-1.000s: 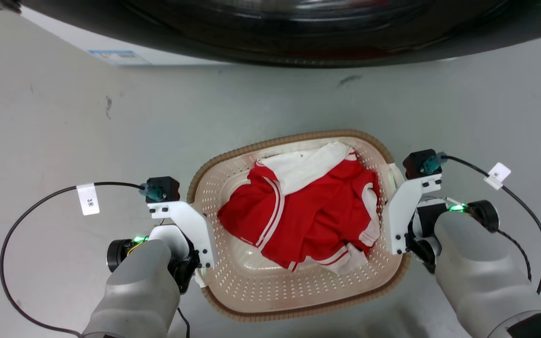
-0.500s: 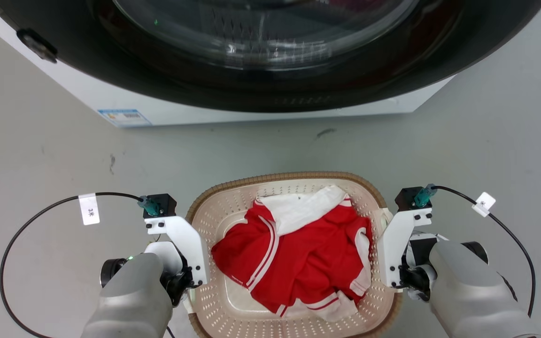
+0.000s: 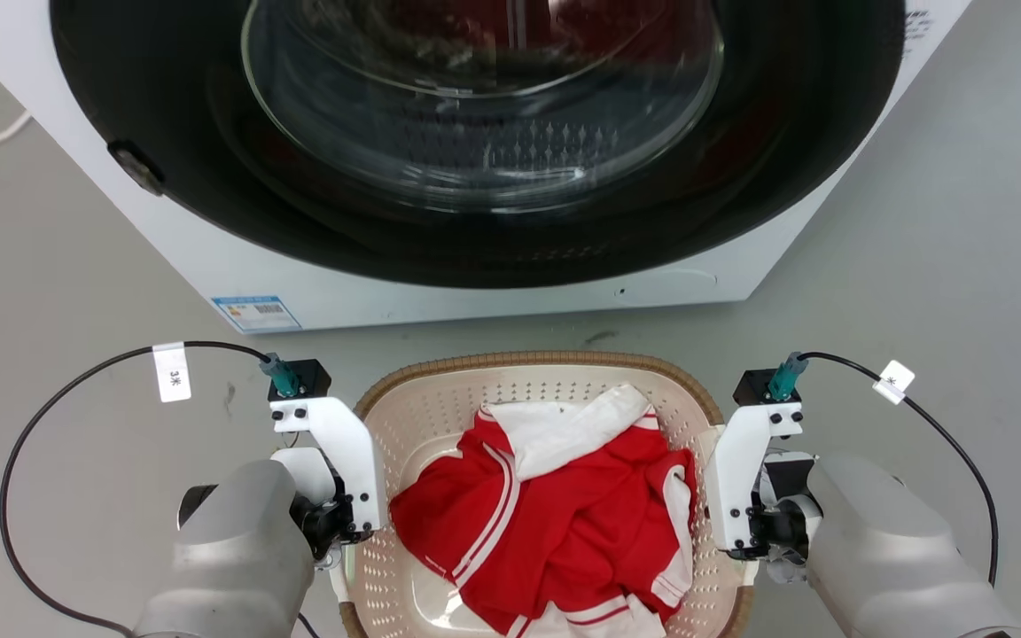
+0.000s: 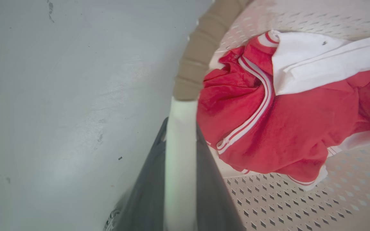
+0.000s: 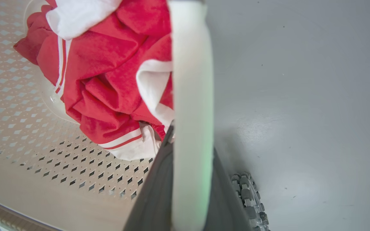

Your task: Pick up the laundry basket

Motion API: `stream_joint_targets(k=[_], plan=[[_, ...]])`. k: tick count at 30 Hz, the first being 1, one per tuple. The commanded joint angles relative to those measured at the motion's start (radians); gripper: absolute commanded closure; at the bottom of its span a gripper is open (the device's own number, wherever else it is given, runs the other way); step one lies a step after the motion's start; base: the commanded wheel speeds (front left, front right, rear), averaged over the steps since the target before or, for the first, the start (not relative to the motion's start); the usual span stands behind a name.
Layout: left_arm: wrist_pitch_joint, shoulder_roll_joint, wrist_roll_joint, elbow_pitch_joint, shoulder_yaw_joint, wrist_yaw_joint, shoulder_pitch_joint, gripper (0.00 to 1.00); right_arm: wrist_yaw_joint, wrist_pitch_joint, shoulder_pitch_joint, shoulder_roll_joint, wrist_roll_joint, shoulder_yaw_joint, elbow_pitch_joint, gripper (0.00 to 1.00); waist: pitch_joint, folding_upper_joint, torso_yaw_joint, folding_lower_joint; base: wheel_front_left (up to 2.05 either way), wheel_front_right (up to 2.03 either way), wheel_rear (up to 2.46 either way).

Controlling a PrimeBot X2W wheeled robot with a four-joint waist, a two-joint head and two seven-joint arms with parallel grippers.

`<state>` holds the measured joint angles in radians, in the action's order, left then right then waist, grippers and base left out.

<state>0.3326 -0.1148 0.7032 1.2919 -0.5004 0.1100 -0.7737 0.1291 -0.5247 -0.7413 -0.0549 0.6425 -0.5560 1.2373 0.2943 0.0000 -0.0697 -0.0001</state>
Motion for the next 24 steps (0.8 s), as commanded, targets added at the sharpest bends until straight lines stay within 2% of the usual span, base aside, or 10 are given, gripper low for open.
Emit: stream_joint_targets(k=[1,10,24], plan=[[0.005,-0.003,0.01,-0.005,0.002,-0.003,-0.019,1.0,0.003,-0.013,-0.002,-0.001,0.004,-0.007,0.004,1.0,-0.028,0.0,0.002,0.0001,0.0,0.0,0.0],[0.102,0.0,0.028,-0.005,0.0,-0.01,-0.001,1.0,0.003,-0.098,0.005,-0.02,0.061,-0.041,-0.023,1.0,-0.121,0.0,0.009,0.0001,0.0,0.0,0.0],[0.146,0.004,0.048,-0.004,-0.007,-0.023,0.081,1.0,0.003,-0.161,0.054,-0.045,0.123,-0.085,-0.021,1.0,-0.256,0.0,0.016,0.0001,0.0,0.0,0.0]])
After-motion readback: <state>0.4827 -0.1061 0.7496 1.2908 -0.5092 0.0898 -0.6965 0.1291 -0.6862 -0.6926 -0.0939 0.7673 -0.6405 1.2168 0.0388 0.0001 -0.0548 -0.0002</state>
